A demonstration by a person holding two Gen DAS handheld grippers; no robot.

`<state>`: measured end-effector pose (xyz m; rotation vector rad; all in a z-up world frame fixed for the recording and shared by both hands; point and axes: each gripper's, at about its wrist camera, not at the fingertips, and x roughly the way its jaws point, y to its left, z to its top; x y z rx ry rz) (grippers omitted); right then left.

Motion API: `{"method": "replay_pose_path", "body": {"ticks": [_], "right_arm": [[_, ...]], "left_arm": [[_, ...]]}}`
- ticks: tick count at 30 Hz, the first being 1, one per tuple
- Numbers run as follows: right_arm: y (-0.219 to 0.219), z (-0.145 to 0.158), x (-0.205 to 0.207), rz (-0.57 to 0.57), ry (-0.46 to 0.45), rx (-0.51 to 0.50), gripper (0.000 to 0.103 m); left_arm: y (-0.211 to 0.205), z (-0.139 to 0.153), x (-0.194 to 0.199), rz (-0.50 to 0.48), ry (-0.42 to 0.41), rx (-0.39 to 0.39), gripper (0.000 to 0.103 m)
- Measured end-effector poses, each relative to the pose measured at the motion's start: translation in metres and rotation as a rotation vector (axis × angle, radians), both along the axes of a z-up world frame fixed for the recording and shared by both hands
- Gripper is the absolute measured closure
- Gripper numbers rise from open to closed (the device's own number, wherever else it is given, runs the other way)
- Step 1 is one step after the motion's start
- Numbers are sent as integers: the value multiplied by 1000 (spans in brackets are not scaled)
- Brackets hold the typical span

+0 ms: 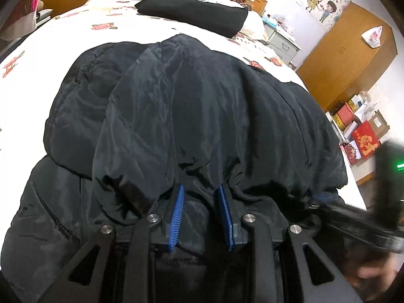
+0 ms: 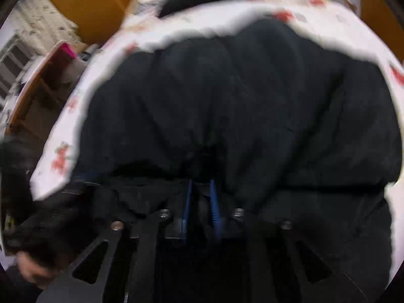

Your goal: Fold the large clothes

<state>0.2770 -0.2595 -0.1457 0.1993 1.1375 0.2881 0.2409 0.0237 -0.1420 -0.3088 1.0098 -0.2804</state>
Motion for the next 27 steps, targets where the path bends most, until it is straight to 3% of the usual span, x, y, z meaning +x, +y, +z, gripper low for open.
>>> {"method": "replay_pose_path", "body": {"ticks": [2,6,9,14,19,24,27], "right_arm": [[-15,-12,4,-47,22,88,100],[-4,-12,7,-17,7,16,100],[4,-14,8,-26,9,17,100],[7,-16,17,-26,22,-14,100],[-1,8,13,-49,41,41,95],[-12,53,-26,-55,-53,38,90],[-18,86,-54,-55,-128,34,90]], "left_arm": [[1,-1,-4,-10,-5,4,73],[-3,3,-6,-7,-4,25,73],[-14,7,-15,-35,-12,13,73],[-29,-9,-6,-46,30,65,73],[-38,1,-6,-68,44,113,73],[-36,24,-26,-55,48,121,73],[-31,49,-48,-45,0,101,73]]}}
